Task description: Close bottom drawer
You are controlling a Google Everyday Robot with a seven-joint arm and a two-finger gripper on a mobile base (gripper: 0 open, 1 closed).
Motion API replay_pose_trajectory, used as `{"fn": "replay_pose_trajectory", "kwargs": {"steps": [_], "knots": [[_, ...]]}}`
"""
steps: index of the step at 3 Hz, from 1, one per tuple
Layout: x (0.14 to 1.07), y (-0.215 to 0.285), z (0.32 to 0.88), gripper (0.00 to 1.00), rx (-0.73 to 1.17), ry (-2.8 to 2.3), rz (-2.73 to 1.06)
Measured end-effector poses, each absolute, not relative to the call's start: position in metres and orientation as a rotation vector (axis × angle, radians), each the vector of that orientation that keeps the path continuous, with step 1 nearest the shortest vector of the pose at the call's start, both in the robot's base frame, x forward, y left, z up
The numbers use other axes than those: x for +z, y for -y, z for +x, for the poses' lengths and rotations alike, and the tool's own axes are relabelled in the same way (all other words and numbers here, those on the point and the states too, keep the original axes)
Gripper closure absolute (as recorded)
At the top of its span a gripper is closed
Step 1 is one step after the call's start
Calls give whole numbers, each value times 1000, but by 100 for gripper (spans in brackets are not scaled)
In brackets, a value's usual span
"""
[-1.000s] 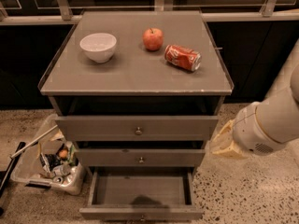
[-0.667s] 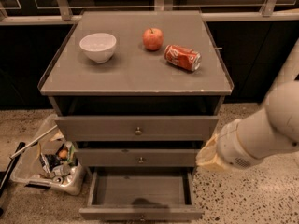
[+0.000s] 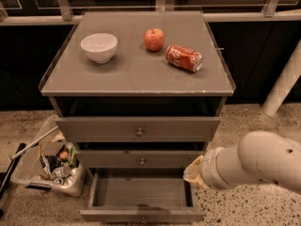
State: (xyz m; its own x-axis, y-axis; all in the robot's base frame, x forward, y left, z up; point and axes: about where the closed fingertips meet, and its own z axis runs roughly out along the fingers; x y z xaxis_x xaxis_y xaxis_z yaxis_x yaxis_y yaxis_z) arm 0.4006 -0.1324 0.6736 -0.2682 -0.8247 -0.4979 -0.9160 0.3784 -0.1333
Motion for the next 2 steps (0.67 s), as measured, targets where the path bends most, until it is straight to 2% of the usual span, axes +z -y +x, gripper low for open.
{"fn": "replay_pose_trajectory", "kwargs": {"steps": [1, 2], "knots": [[630, 145, 429, 100, 147, -2182, -1424], [630, 145, 429, 100, 147, -2182, -1424]]}}
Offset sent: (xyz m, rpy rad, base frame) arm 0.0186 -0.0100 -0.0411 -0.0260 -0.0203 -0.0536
